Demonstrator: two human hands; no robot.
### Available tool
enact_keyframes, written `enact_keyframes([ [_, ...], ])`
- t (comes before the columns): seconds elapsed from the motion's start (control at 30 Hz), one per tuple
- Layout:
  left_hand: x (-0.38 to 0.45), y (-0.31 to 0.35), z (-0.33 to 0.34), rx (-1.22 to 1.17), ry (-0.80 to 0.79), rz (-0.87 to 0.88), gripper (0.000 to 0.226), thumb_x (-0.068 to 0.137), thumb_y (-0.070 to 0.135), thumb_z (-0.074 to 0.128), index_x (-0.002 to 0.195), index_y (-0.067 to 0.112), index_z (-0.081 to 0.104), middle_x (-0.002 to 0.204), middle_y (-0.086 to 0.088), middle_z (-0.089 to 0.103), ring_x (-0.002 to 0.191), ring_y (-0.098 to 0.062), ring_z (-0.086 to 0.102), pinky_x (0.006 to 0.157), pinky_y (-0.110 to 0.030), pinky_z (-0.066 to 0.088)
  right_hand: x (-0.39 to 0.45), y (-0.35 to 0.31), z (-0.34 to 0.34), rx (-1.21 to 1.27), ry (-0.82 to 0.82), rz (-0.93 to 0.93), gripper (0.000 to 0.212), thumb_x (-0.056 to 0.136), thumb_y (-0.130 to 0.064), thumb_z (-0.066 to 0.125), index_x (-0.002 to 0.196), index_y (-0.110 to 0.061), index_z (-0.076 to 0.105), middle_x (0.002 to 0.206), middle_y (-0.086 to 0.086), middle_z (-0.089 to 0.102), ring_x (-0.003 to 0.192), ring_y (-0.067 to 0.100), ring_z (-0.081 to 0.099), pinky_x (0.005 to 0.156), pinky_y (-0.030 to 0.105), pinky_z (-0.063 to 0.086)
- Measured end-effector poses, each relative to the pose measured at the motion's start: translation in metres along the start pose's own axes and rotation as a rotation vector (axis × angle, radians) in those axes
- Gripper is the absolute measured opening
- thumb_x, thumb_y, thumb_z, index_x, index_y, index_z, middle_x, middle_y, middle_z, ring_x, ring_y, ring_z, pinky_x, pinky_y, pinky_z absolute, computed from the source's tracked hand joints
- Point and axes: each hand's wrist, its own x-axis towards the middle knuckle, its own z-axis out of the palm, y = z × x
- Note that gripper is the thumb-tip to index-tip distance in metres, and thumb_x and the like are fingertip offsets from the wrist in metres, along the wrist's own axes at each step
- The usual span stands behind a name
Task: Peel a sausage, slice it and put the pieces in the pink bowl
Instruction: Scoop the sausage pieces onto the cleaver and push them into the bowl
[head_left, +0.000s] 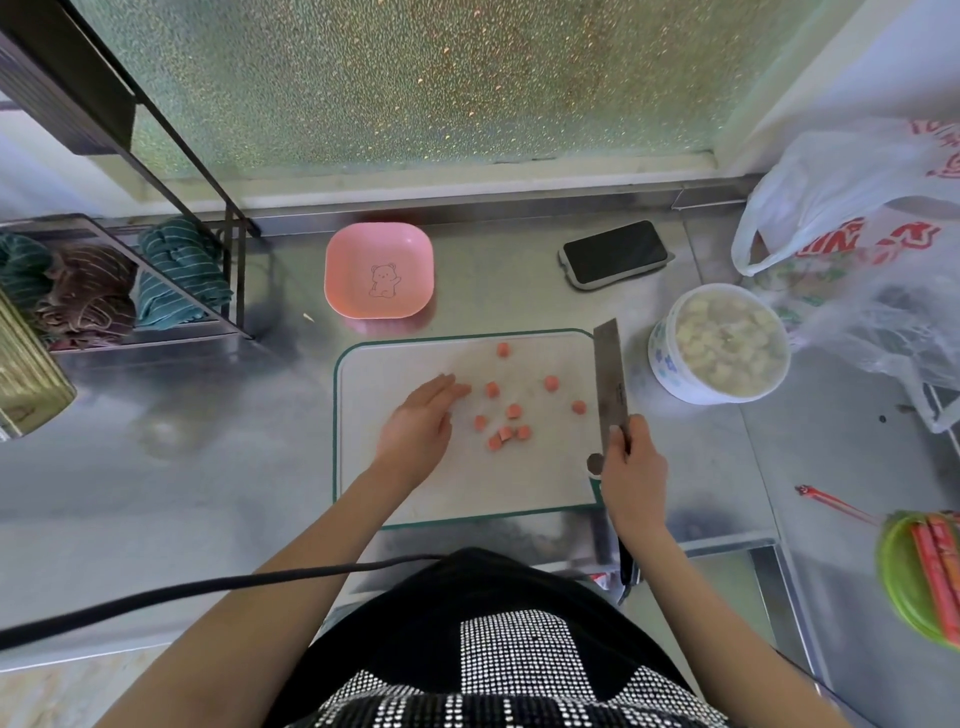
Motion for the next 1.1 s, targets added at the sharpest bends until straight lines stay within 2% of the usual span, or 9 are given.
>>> enact_keyframes([
  [0.07,-0.004,-0.003,0.000,0.059,-0.016,0.020,0.054,0.089,0.018,0.056,0.140,0.024,0.040,0.152,-0.003,0.030,0.141,-0.021,0.025,0.112,-0.034,0.025,0.000,0.002,0.002,-0.009,-0.010,0.023,0.020,0.099,-0.015,0.038,0.080,-0.015,0.034,0.053,-0.003,0.046,0.049,0.017,0.045,0.047,0.028,0.032],
  [0.17,-0.009,-0.010,0.003,0.184,-0.176,0.008,0.085,0.085,0.043,0.060,0.149,0.022,0.008,0.158,-0.005,0.001,0.145,-0.020,-0.001,0.116,-0.032,0.005,0.002,0.006,0.009,-0.022,-0.027,0.044,0.020,0.098,-0.017,0.038,0.079,-0.018,0.033,0.057,0.004,0.049,0.051,0.024,0.046,0.048,0.031,0.033],
  [0.23,-0.010,-0.013,0.006,0.234,-0.214,0.030,0.094,0.085,0.049,0.057,0.149,0.019,-0.005,0.158,-0.006,-0.007,0.145,-0.018,-0.008,0.117,-0.031,-0.001,0.004,0.007,0.012,-0.020,-0.031,0.048,0.020,0.098,-0.018,0.038,0.078,-0.020,0.033,0.058,0.006,0.050,0.053,0.027,0.047,0.049,0.033,0.035],
  [0.37,-0.005,-0.008,0.010,0.204,-0.215,0.089,0.092,0.086,0.048,0.056,0.149,0.017,-0.004,0.158,-0.002,-0.004,0.145,-0.014,-0.006,0.116,-0.027,0.001,0.008,0.007,0.014,-0.024,-0.064,0.051,0.021,0.097,-0.020,0.038,0.077,-0.020,0.033,0.060,0.007,0.050,0.055,0.029,0.049,0.051,0.036,0.037],
  [0.47,0.000,0.000,0.015,0.162,-0.232,0.100,0.092,0.086,0.046,0.057,0.149,0.014,-0.002,0.158,-0.003,-0.004,0.145,-0.014,-0.005,0.116,-0.027,0.004,0.007,0.003,0.014,-0.012,-0.095,0.033,0.025,0.097,-0.019,0.041,0.074,-0.020,0.032,0.059,0.003,0.045,0.055,0.021,0.043,0.051,0.034,0.033],
  [0.77,0.012,0.031,0.038,0.087,-0.226,0.133,0.090,0.088,0.036,0.059,0.147,0.003,-0.001,0.157,-0.014,-0.006,0.145,-0.025,-0.006,0.117,-0.034,0.013,-0.008,-0.017,0.041,0.050,-0.222,0.031,0.020,0.097,-0.020,0.044,0.079,-0.015,0.037,0.059,-0.001,0.044,0.055,0.015,0.042,0.056,0.034,0.031],
  [0.9,0.021,0.035,0.039,0.024,-0.186,0.096,0.096,0.084,0.029,0.065,0.147,0.003,-0.003,0.157,-0.011,-0.005,0.145,-0.024,-0.001,0.114,-0.035,0.020,-0.015,-0.022,0.052,0.076,-0.293,0.006,0.025,0.097,-0.022,0.043,0.074,-0.028,0.035,0.061,-0.002,0.045,0.059,0.020,0.046,0.061,0.040,0.041],
  [1.0,0.025,0.031,0.037,0.044,-0.180,0.066,0.104,0.080,0.034,0.069,0.147,0.003,-0.005,0.157,-0.010,-0.007,0.145,-0.022,-0.003,0.115,-0.033,0.017,-0.015,-0.020,0.049,0.054,-0.331,0.008,0.023,0.097,-0.025,0.042,0.075,-0.026,0.036,0.061,-0.002,0.044,0.057,0.020,0.047,0.058,0.044,0.047],
  [1.1,0.029,0.027,0.032,0.108,-0.167,0.076,0.106,0.079,0.043,0.068,0.147,0.003,-0.004,0.157,-0.013,-0.007,0.145,-0.025,-0.004,0.116,-0.034,0.013,-0.012,-0.018,0.041,0.041,-0.302,-0.018,0.029,0.097,-0.023,0.043,0.070,-0.026,0.033,0.057,-0.001,0.040,0.052,0.016,0.038,0.053,0.035,0.037],
])
